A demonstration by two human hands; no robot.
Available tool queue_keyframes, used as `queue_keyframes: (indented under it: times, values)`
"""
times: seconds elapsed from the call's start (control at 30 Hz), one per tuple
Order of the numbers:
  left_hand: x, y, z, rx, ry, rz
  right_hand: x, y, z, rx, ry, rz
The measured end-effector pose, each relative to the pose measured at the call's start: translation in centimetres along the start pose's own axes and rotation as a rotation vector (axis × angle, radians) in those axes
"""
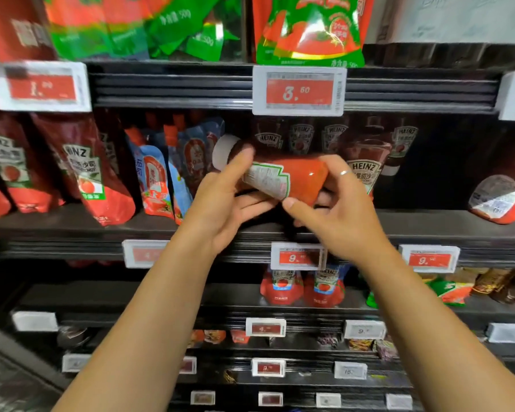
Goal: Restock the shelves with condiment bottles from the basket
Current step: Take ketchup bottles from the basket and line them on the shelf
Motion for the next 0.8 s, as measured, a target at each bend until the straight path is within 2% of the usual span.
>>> queue_keyframes:
  times: [0.13, 0.2, 0.33, 0.47, 0.53, 0.63, 0.7, 0.8]
  values:
    - [0.6, -0.4, 2.1, 0.048, -0.097, 0.119, -2.4, -1.1, 3.1, -0.042, -0.105, -0.088]
    - [1.0, -1.1, 2.6, -0.012, -0.156, 0.053, -3.3, -1.3, 3.5, -0.061, -0.117, -0.101]
    - [1.7, -2.2, 2.2, -0.310, -0.222, -0.191, -4.2, -1.4, 1.4, -0.226, 0.057, -0.171]
    - [2.5, -2.7, 1.2, -0.592, -0.075, -0.361, -4.6, -1.1, -0.8, -0.287, 0.072, -0.169]
    - [2.7, -2.6, 0.8, -0.721, -0.050, -0.418, -4.6, -1.0, -1.7, -0.203, 0.083, -0.188]
    - [2.7, -2.5, 0.2, -0.776, -0.062, -0.421, -5.1, -0.8, -2.0, -0.045, 0.152, -0.190]
    - [2.3, -2.6, 0.1, -0.788, -0.037, -0.415, -5.4, -0.8, -1.8, 0.001, 0.133, -0.189]
    - [1.4, -2.6, 0.1, -0.798, 0.127, -0.379, -6.0, -1.2, -1.5, 0.174, 0.022, -0.186]
Point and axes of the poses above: each hand's wrist, its own x-axis away from the middle knuckle, its own z-axis out of the back of the hand, y = z × x, the point moved 1 cm from there along -x, towards the middle knuckle, and after that the axes turned 3 degrees about z, right-handed, at the moved point
